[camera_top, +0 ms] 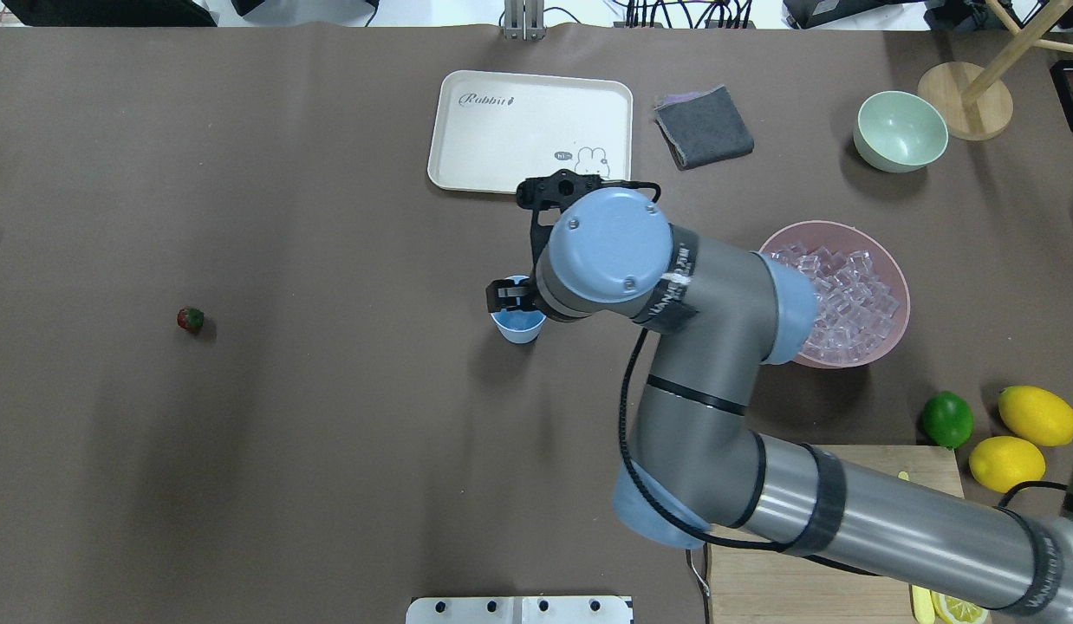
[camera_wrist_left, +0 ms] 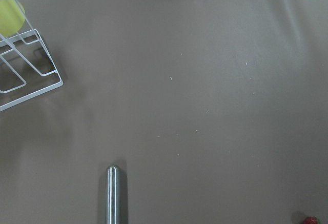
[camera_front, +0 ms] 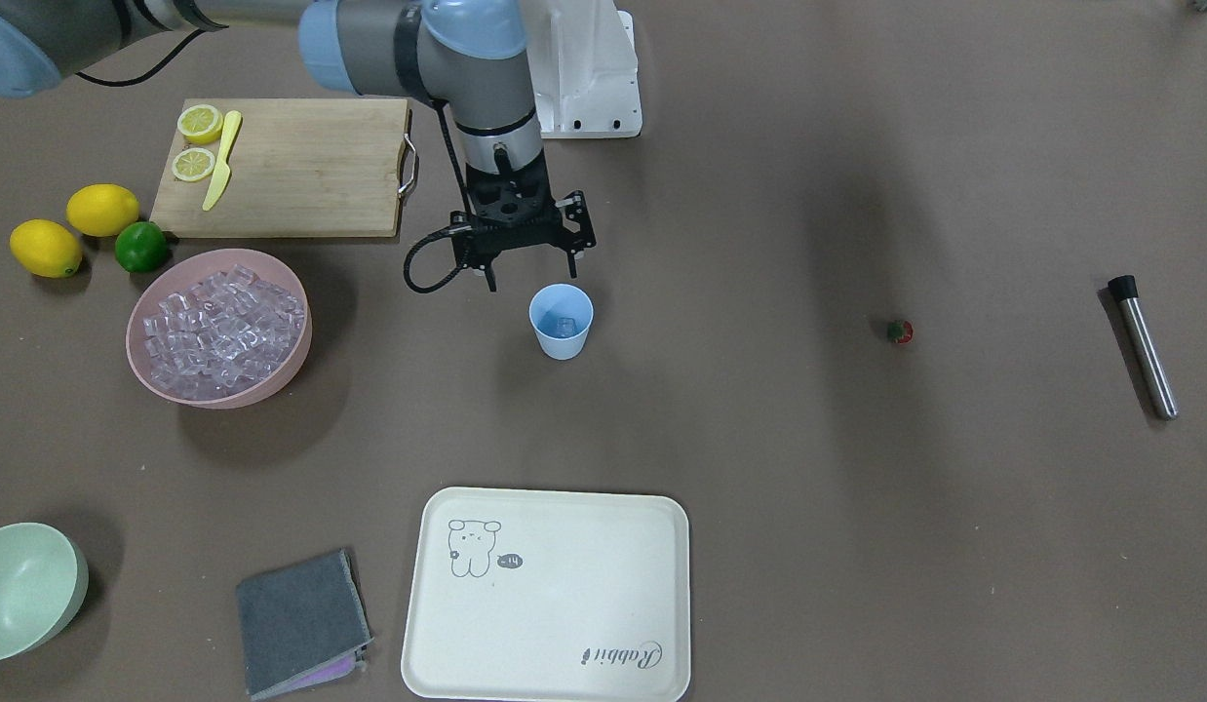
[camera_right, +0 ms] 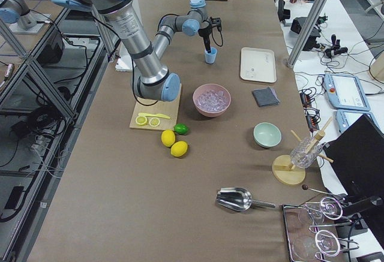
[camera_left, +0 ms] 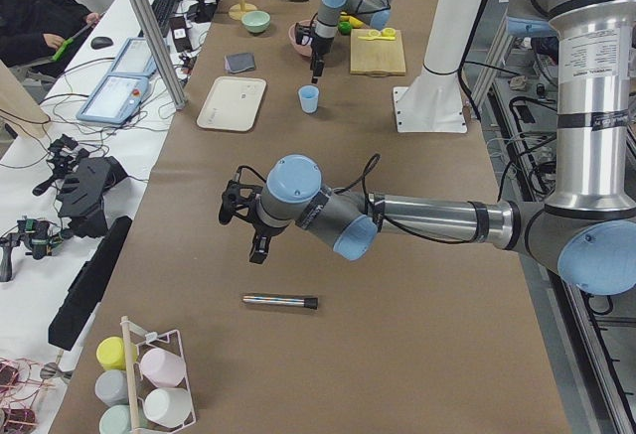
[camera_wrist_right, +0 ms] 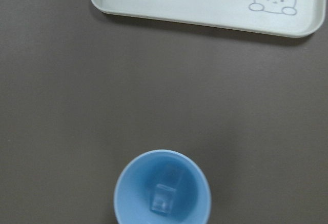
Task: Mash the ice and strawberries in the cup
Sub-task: 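Return the right gripper to the bowl and grasp a third ice cube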
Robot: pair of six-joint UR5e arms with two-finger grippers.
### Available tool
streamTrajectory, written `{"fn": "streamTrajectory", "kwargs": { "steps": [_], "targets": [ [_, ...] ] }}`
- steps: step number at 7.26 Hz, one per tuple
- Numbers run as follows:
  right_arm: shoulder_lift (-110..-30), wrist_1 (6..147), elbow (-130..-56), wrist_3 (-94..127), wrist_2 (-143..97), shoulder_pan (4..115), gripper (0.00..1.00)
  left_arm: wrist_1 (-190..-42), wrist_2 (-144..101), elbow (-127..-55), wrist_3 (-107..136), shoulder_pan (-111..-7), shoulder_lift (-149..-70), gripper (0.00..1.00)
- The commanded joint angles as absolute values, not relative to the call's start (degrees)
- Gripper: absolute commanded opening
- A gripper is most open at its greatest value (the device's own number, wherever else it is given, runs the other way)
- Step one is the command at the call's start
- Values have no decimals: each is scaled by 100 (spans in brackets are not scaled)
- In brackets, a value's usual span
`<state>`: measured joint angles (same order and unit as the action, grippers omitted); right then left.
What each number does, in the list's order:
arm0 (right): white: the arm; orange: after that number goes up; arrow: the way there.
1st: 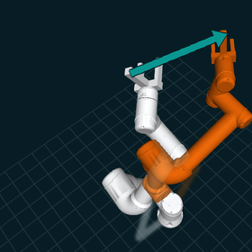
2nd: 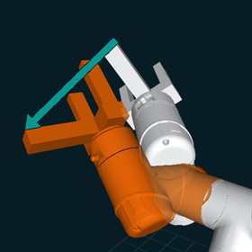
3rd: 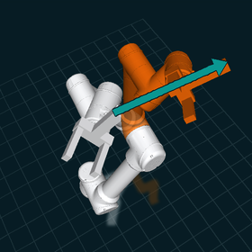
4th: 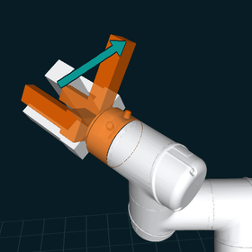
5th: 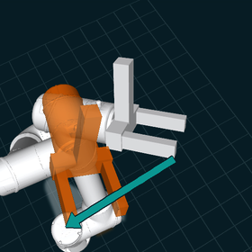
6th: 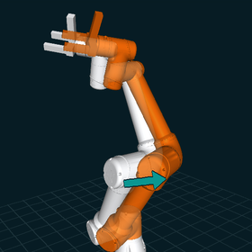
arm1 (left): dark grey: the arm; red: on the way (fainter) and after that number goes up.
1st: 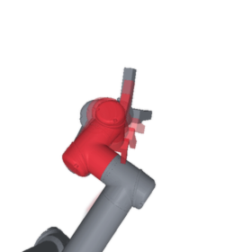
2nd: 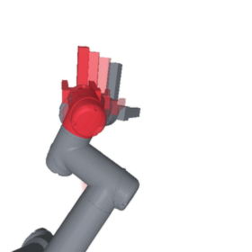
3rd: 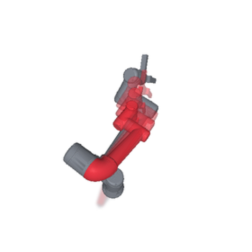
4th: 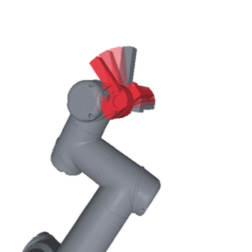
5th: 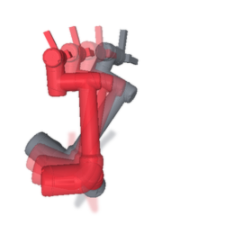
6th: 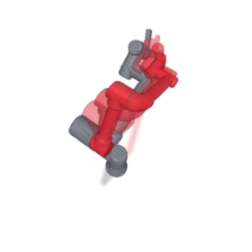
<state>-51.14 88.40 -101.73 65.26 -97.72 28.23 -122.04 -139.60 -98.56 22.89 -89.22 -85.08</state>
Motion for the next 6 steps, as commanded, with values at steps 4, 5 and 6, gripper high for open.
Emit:
{"fn": "streamTrajectory", "kwargs": {
  "steps": [4, 5, 6],
  "targets": [
    [-7141, 8842, -11284, 4330, -11248, 4076, 98, -12217, -13957, -9844, 2294, -8921, -8499, 99],
    [-7398, 8842, -11303, 4220, -11241, 4174, 98, -12217, -13957, -9844, 2294, -8930, -8499, 99],
    [-7627, 8824, -11338, 4167, -11259, 4210, 98, -12217, -13957, -9861, 2285, -8930, -8429, 99]
  ]
}}
